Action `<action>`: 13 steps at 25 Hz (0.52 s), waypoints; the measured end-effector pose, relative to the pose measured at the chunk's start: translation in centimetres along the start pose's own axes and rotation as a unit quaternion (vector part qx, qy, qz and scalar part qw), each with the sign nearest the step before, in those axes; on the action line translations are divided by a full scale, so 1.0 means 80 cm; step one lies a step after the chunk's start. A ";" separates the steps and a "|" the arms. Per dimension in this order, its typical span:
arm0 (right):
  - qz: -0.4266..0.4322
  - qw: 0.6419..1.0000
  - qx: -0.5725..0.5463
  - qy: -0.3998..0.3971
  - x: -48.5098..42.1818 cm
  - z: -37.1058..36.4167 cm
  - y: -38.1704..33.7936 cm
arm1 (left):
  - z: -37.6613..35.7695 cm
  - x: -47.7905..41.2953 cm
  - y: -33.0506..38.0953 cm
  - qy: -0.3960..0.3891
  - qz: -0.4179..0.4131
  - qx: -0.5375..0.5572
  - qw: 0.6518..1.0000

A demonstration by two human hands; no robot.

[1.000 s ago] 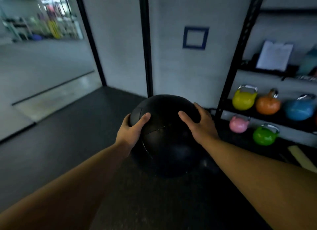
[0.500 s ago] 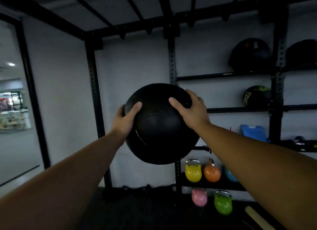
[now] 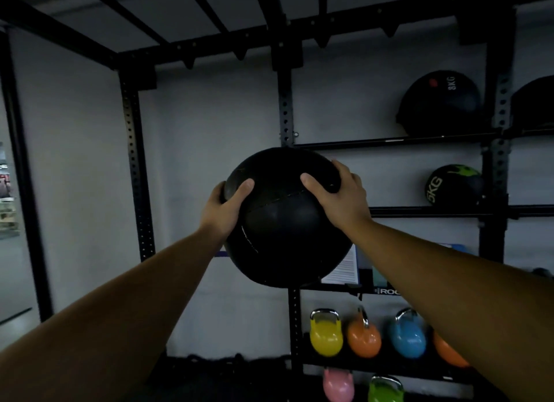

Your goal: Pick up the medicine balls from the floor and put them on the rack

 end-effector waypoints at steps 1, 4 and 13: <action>-0.006 1.000 0.001 0.002 -0.014 -0.013 0.017 | -0.012 -0.017 -0.013 0.004 0.004 -0.006 1.000; -0.017 1.000 -0.002 0.016 -0.060 -0.061 0.072 | -0.056 -0.083 -0.059 -0.006 0.000 -0.012 1.000; -0.049 0.989 0.017 0.135 -0.203 -0.174 0.209 | -0.224 -0.308 -0.159 -0.120 -0.035 -0.038 0.991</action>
Point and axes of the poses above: each hand's wrist, its own x-axis away from the middle knuckle, its own z-axis out of the back of the hand, y = z × x, the point moved 6 cm from there along -x, towards the middle knuckle, and after that the axes turned 15 degrees about y, right-handed, at the moved point
